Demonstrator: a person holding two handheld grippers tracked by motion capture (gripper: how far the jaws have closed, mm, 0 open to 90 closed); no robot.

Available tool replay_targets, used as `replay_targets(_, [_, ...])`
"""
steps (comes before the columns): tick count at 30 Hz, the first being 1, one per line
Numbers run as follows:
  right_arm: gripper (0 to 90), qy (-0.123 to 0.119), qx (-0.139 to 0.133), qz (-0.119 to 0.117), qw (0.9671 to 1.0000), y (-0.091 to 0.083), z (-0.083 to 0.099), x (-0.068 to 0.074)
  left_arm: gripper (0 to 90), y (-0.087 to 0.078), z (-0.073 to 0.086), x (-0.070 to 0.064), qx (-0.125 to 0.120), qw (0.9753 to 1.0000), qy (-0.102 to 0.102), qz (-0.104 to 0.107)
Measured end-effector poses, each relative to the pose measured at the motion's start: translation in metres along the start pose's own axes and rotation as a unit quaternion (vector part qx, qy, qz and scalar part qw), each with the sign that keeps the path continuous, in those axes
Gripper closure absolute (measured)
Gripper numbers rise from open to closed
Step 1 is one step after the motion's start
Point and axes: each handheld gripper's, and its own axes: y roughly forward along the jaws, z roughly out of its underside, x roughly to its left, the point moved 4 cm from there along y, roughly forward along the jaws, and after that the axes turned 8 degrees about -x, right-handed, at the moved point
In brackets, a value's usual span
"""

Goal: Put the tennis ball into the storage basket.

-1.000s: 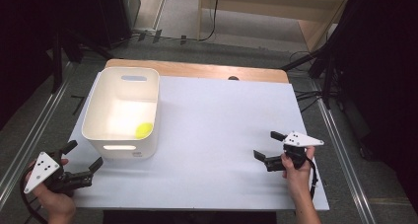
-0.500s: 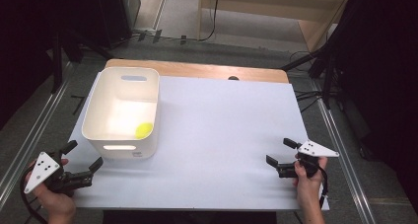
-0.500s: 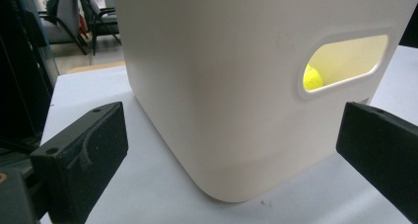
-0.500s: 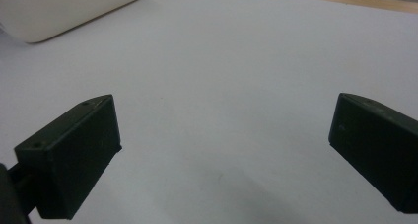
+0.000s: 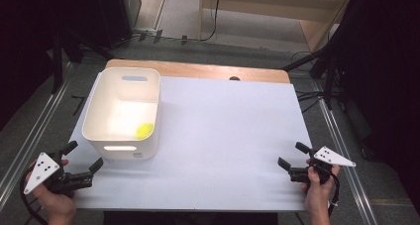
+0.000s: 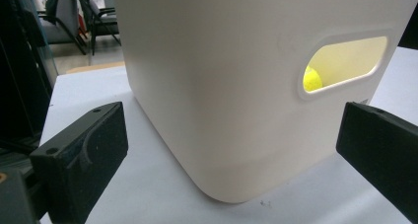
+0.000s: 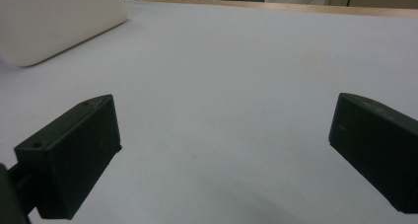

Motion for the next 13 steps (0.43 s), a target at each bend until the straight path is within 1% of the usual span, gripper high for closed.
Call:
replay_targets(1, [0.0, 0.003, -0.007, 0.005, 1.0000, -0.004, 0.001, -0.001, 0.0, 0.000, 0.000, 0.000, -0.001, 1.0000, -0.001, 0.001])
replay_targets(4, [0.0, -0.008, -0.007, 0.018, 0.9998, -0.008, 0.001, 0.000, 0.0, -0.001, 0.000, 0.000, -0.004, 1.0000, -0.005, 0.000])
replay_targets(5, [0.0, -0.007, -0.010, 0.024, 0.9996, -0.011, 0.001, -0.001, 0.0, -0.001, 0.000, 0.001, -0.004, 1.0000, -0.006, 0.000])
replay_targets(6, [0.0, -0.007, -0.010, 0.024, 0.9996, -0.011, 0.001, -0.001, 0.0, -0.001, 0.000, 0.001, -0.004, 1.0000, -0.006, 0.000])
replay_targets(7, [0.0, 0.000, -0.017, 0.027, 0.9995, -0.015, 0.002, -0.002, 0.0, 0.000, 0.000, 0.001, -0.003, 1.0000, -0.004, 0.000])
replay_targets(9, [0.0, 0.001, -0.020, 0.033, 0.9993, -0.019, 0.003, -0.004, 0.0, 0.000, 0.000, 0.001, -0.002, 1.0000, -0.003, 0.000])
replay_targets(13, [0.0, 0.010, -0.028, 0.037, 0.9989, -0.022, 0.003, -0.007, 0.0, 0.000, 0.000, 0.001, -0.002, 1.0000, -0.002, 0.000])
